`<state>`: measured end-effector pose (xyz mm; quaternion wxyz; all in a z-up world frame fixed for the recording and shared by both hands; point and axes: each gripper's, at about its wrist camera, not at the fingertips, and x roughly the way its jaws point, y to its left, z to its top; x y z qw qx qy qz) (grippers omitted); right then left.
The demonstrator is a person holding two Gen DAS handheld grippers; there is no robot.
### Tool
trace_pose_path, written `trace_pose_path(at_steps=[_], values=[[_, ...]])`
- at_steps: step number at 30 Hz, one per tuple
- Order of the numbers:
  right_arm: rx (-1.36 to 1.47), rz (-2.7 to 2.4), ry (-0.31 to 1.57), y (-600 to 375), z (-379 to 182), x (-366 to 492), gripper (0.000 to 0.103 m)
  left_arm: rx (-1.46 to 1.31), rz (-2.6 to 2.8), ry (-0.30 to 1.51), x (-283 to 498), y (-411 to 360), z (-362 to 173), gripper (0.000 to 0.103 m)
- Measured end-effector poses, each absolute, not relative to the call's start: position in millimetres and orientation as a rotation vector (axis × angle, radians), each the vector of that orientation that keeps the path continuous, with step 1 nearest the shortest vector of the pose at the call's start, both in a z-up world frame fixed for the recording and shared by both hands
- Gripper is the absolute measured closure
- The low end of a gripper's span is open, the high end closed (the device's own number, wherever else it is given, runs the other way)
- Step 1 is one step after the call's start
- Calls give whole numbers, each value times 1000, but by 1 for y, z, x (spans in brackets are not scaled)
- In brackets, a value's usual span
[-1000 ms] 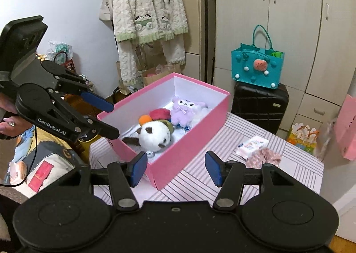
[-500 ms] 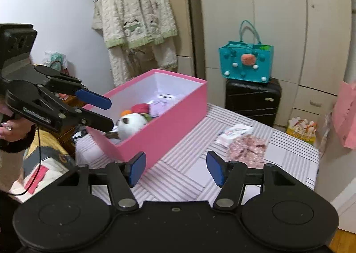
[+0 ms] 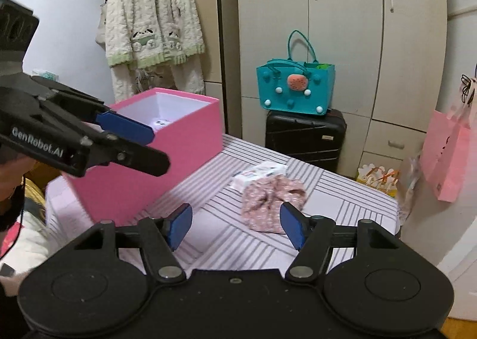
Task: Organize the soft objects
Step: 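Move both open tools toward the wipes pack and floral scrunchie, then close the left tool on the wipes pack while the right tool grasps the floral scrunchie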
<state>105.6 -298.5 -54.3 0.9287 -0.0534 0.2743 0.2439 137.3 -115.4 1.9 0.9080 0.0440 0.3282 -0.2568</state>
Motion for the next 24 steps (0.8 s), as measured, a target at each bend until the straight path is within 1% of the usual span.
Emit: trace_pose_path(at_steps=[4, 5, 6, 8, 13, 15, 16, 17, 24], values=[[-144, 489, 562, -305, -74, 122, 31, 54, -487, 693, 158, -137, -13, 47], [-154, 492, 562, -307, -79, 127, 30, 48, -469, 697, 165, -141, -17, 49], [-163, 495, 562, -308, -83, 132, 29, 46, -449, 704, 171, -144, -20, 49], [-176, 496, 560, -310, -90, 140, 23, 39, -402, 730, 189, -151, -29, 49], [-195, 527, 578, -307, -103, 166, 22, 25, -304, 821, 237, -161, -56, 50], [-196, 552, 581, -305, -107, 178, 18, 24, -262, 830, 248, -162, -64, 51], [-197, 560, 583, -303, -109, 183, 13, 25, -236, 828, 252, -163, -67, 51], [-201, 570, 583, -302, -111, 188, 12, 26, -214, 822, 256, -164, -71, 51], [-241, 587, 632, -288, -125, 224, 12, -8, -179, 849, 275, -164, -88, 52]])
